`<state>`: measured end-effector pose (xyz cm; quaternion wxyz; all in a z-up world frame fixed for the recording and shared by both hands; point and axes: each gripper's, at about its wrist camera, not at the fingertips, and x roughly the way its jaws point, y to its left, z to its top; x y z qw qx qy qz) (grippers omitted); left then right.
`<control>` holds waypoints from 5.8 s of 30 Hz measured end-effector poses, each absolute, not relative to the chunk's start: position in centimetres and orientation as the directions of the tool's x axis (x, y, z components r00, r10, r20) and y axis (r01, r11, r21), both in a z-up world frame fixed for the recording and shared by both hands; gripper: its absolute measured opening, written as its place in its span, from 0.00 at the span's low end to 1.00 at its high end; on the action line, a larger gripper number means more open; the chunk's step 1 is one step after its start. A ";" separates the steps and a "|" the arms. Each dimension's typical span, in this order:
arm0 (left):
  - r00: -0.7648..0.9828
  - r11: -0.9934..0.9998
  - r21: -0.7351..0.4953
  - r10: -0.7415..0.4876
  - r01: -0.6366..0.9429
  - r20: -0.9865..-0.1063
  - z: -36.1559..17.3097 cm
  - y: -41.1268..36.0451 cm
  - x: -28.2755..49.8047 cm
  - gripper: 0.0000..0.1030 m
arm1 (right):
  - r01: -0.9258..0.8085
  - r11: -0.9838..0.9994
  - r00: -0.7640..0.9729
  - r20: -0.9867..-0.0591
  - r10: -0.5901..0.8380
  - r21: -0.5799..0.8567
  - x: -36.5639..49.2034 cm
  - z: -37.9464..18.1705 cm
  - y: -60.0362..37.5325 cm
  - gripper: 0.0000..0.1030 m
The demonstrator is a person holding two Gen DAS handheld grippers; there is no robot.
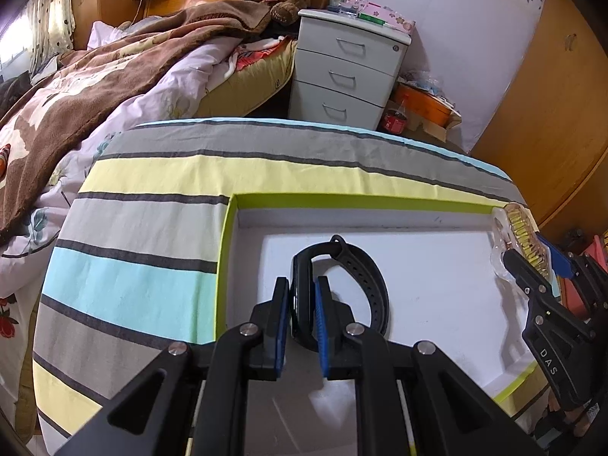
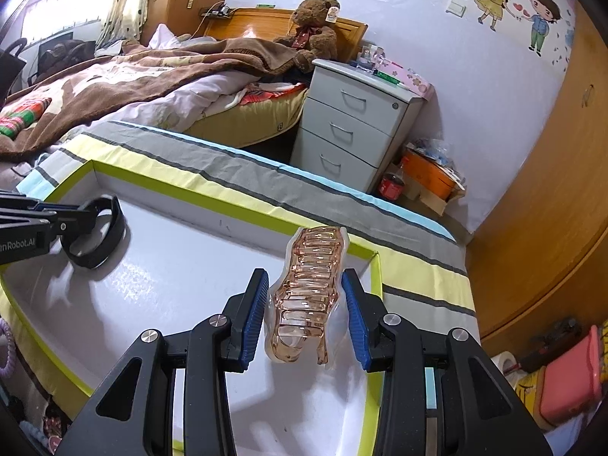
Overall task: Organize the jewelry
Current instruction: 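Lower the claw clip into the green box and open the right gripper, then open the left gripper to drop the black band in the box, then withdraw both open grippers from the box back toward the remaining jewelry, then grasp the light blue coiled hair tie with the right gripper, then grasp the purple coiled hair tie with the left gripper while the right gripper holds the blue tie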
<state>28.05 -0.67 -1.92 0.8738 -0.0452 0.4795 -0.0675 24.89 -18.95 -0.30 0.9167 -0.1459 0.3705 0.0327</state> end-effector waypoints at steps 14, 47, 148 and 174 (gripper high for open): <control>0.536 0.988 -0.143 -0.156 0.066 -0.830 -1.7 -0.6 28.0 0.14 | -0.171 0.965 0.731 -0.682 -0.013 -0.201 24.9 -0.3 -18.7 0.40; 0.564 0.987 -0.153 -0.156 0.053 -0.811 -0.6 -0.4 26.5 0.16 | -0.190 0.971 0.740 -0.672 0.042 -0.147 24.7 -1.1 -17.4 0.50; 0.583 0.983 -0.156 -0.181 0.093 -0.793 -1.7 8.5 7.0 0.76 | -0.551 0.834 0.507 -0.789 0.348 0.013 8.1 -3.3 -8.4 0.18; 0.601 0.970 -0.053 -0.189 0.237 -0.777 -1.1 2.8 10.0 0.75 | -0.436 0.894 0.628 -0.676 0.386 0.105 4.7 0.6 -13.4 0.10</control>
